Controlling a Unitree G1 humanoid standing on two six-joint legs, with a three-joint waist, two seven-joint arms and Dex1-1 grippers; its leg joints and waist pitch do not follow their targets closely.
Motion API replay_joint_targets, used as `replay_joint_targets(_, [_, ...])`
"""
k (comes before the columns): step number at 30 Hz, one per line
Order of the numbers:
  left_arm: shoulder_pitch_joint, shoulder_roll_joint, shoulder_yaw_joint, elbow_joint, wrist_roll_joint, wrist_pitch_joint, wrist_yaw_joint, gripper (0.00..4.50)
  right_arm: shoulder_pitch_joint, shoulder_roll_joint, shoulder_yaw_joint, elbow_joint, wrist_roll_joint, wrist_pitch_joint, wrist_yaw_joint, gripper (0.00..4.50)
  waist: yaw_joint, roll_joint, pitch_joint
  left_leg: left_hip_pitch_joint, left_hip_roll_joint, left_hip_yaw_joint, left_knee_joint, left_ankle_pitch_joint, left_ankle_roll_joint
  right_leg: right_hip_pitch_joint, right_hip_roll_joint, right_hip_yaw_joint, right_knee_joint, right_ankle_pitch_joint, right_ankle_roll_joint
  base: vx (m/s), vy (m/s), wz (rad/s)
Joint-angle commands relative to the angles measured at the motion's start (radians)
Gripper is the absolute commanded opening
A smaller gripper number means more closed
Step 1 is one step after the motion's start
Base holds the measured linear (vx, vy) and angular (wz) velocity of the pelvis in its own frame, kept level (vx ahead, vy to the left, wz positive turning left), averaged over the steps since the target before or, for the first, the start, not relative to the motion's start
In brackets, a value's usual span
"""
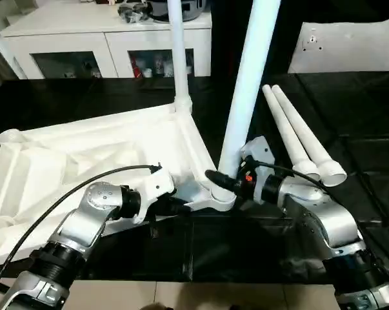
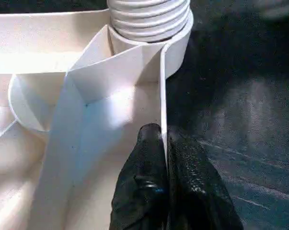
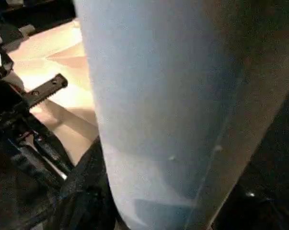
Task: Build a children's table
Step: Insert table leg to table base
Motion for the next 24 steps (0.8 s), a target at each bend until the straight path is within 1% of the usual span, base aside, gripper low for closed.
replay_joint_targets(1, [0.003, 0.005, 0.002, 0.007, -0.003, -0.015, -0.008, 0.0, -0.01, -0.01, 0.029, 0.013, -0.01, 0.032, 0.019, 1.91, 0.004, -0.021, -0.061, 0.011, 0.089, -0.048, -0.074, -0.213, 0.044, 0.045, -0.112, 0.081, -0.091, -0.452, -0.051, 0.0, 0.0, 0.0])
replay_joint_targets(6, [0.002, 0.005, 0.003, 0.01, 0.001, -0.02, -0.01, 0.0, -0.015, -0.008, 0.035, 0.034, -0.015, 0.037, 0.027, 1.91, 0.005, -0.022, -0.063, 0.011, 0.091, -0.049, -0.074, -0.207, 0.04, 0.046, -0.113, 0.083, -0.088, -0.434, -0.055, 0.0, 0.0, 0.0])
replay_joint_targets(10, [0.001, 0.005, 0.002, 0.011, 0.003, -0.023, -0.011, 0.0, -0.02, 0.0, 0.029, 0.06, -0.011, 0.048, 0.032, 1.91, 0.005, -0.023, -0.063, 0.011, 0.09, -0.048, -0.074, -0.213, 0.039, 0.046, -0.113, 0.082, -0.089, -0.443, -0.057, 0.0, 0.0, 0.0])
replay_joint_targets(12, [0.0, 0.005, -0.001, 0.012, 0.008, -0.026, -0.011, 0.0, -0.02, 0.01, 0.017, 0.08, -0.002, 0.048, 0.031, 1.91, 0.004, -0.023, -0.062, 0.011, 0.09, -0.049, -0.074, -0.219, 0.039, 0.045, -0.113, 0.081, -0.091, -0.451, -0.056, 0.0, 0.0, 0.0])
replay_joint_targets(13, [-0.001, 0.005, -0.001, 0.013, 0.009, -0.027, -0.01, 0.0, -0.017, 0.02, 0.001, 0.097, 0.009, 0.046, 0.024, 1.91, 0.004, -0.02, -0.061, 0.013, 0.091, -0.05, -0.075, -0.23, 0.036, 0.044, -0.112, 0.081, -0.092, -0.458, -0.055, 0.0, 0.0, 0.0])
replay_joint_targets(15, [-0.002, 0.004, 0.0, 0.013, 0.009, -0.026, -0.01, 0.0, -0.013, 0.027, -0.014, 0.111, 0.016, 0.042, 0.02, 1.91, 0.002, -0.02, -0.06, 0.017, 0.09, -0.051, -0.076, -0.257, 0.027, 0.043, -0.113, 0.079, -0.098, -0.482, -0.052, 0.0, 0.0, 0.0])
replay_joint_targets(16, [-0.002, 0.003, 0.0, 0.013, 0.009, -0.026, -0.009, 0.0, -0.01, 0.032, -0.023, 0.12, 0.02, 0.039, 0.018, 1.91, 0.0, -0.021, -0.06, 0.017, 0.09, -0.052, -0.076, -0.268, 0.024, 0.044, -0.113, 0.078, -0.099, -0.492, -0.049, 0.0, 0.0, 0.0])
replay_joint_targets(17, [-0.004, 0.001, 0.002, 0.013, 0.008, -0.024, -0.007, 0.0, -0.002, 0.041, -0.044, 0.14, 0.031, 0.026, 0.013, 1.91, 0.0, -0.021, -0.06, 0.017, 0.089, -0.052, -0.076, -0.27, 0.023, 0.044, -0.114, 0.078, -0.099, -0.494, -0.049, 0.0, 0.0, 0.0])
replay_joint_targets(18, [-0.004, 0.0, 0.005, 0.013, 0.006, -0.023, -0.007, 0.0, 0.007, 0.047, -0.058, 0.154, 0.039, 0.017, 0.011, 1.91, 0.001, -0.015, -0.06, 0.017, 0.089, -0.053, -0.076, -0.273, 0.021, 0.044, -0.115, 0.079, -0.099, -0.496, -0.048, 0.0, 0.0, 0.0])
replay_joint_targets(20, [-0.006, -0.001, 0.009, 0.016, 0.004, -0.022, -0.005, 0.0, 0.024, 0.055, -0.076, 0.174, 0.047, -0.002, 0.008, 1.91, -0.001, -0.017, -0.059, 0.019, 0.089, -0.053, -0.077, -0.289, 0.019, 0.044, -0.114, 0.077, -0.103, -0.507, -0.045, 0.0, 0.0, 0.0])
replay_joint_targets(21, [-0.007, -0.001, 0.011, 0.017, 0.003, -0.022, -0.005, 0.0, 0.03, 0.057, -0.079, 0.18, 0.047, -0.009, 0.008, 1.91, 0.0, -0.014, -0.059, 0.02, 0.089, -0.054, -0.077, -0.294, 0.017, 0.043, -0.114, 0.077, -0.103, -0.511, -0.044, 0.0, 0.0, 0.0])
replay_joint_targets(22, [-0.01, -0.003, 0.016, 0.021, 0.001, -0.022, -0.004, 0.0, 0.049, 0.062, -0.087, 0.185, 0.052, -0.026, 0.012, 1.91, 0.0, -0.01, -0.059, 0.021, 0.09, -0.055, -0.078, -0.301, 0.015, 0.043, -0.114, 0.076, -0.104, -0.514, -0.043, 0.0, 0.0, 0.0])
replay_joint_targets(23, [-0.011, -0.004, 0.018, 0.022, 0.0, -0.022, -0.002, 0.0, 0.057, 0.063, -0.09, 0.186, 0.054, -0.032, 0.011, 1.91, -0.001, -0.012, -0.058, 0.022, 0.09, -0.053, -0.078, -0.308, 0.014, 0.041, -0.113, 0.076, -0.106, -0.519, -0.041, 0.0, 0.0, 0.0])
replay_joint_targets(24, [-0.019, -0.014, 0.032, 0.032, -0.007, -0.02, 0.011, 0.0, 0.107, 0.078, -0.11, 0.191, 0.065, -0.074, 0.018, 1.91, 0.001, -0.006, -0.057, 0.025, 0.088, -0.054, -0.077, -0.321, 0.012, 0.04, -0.115, 0.075, -0.108, -0.533, -0.039, 0.0, 0.0, 0.0])
